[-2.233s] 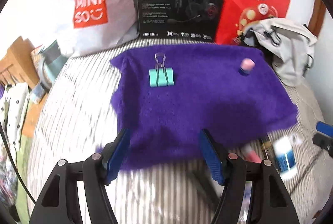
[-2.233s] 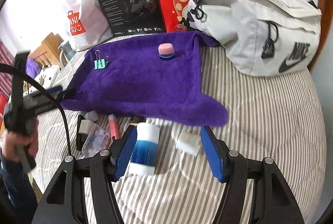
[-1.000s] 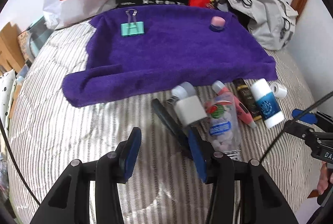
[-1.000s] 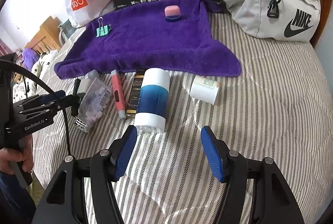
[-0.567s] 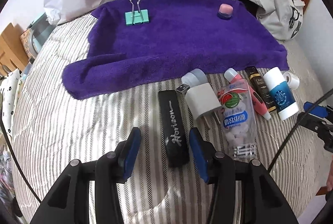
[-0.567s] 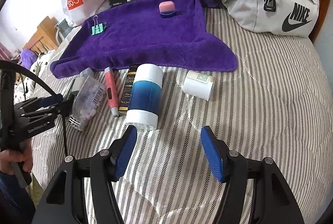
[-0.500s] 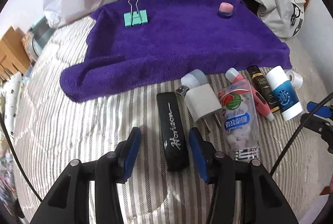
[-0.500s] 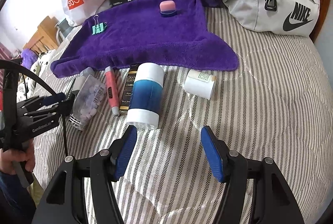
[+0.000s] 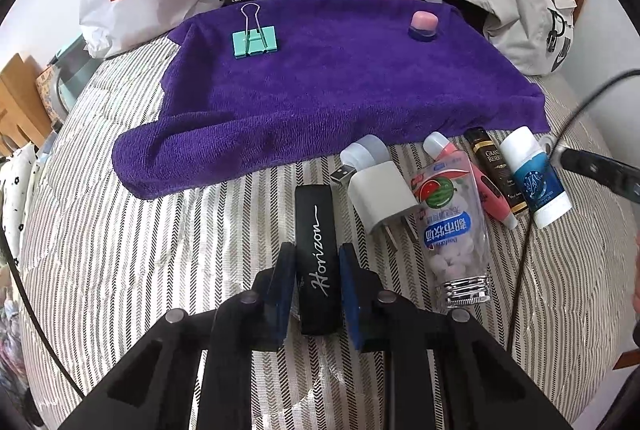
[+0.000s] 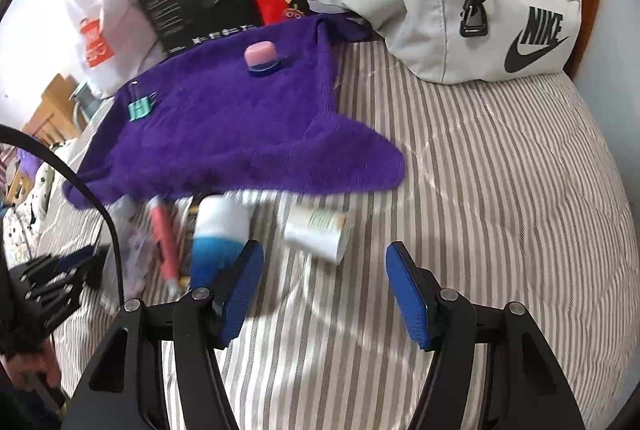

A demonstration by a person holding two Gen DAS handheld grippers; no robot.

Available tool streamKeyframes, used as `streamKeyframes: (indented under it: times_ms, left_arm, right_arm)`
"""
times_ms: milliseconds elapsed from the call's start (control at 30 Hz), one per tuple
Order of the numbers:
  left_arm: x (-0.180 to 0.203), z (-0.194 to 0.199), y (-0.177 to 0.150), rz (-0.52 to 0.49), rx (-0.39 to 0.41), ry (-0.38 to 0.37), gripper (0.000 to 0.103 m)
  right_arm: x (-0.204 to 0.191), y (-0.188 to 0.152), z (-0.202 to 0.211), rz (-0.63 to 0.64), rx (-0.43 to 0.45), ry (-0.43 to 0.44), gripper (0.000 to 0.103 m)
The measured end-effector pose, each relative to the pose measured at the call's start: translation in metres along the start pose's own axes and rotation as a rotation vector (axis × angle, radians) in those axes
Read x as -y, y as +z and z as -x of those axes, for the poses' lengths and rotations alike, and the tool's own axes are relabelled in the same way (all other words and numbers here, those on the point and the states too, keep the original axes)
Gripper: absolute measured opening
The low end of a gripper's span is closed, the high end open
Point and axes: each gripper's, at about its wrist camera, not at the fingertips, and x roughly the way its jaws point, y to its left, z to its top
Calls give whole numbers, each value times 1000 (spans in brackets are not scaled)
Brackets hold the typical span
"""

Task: Organize rigid objects
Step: 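Grasp the white green-labelled cylinder with the right gripper while the left lifts the power bank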

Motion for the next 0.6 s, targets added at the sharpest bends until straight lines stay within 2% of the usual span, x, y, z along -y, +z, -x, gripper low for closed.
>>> streamKeyframes:
  times_ms: [133, 233, 300, 367, 400, 600]
  left_arm:
    - [2, -1, 0, -4, 1, 12, 22]
    - [1, -1, 1, 1, 2, 4, 22]
    - [0, -1, 1, 5, 4, -9, 22]
    - [-2, -1, 0, 5, 7, -19, 22]
    - [-2, -1, 0, 4, 9, -21, 22]
    - [-1, 0, -1, -1, 21, -16, 22]
  right_arm:
    - [-4, 3, -17, -37, -1, -1, 63]
    - [-10, 1, -20, -38, 35, -35, 63]
    - [-10, 0, -20, -33, 48, -61, 54]
    - [-6, -3, -18, -18, 44, -87, 36]
    - [-3, -3, -17, -18, 38, -88, 34]
    - [0, -6, -16, 12, 36, -96, 32]
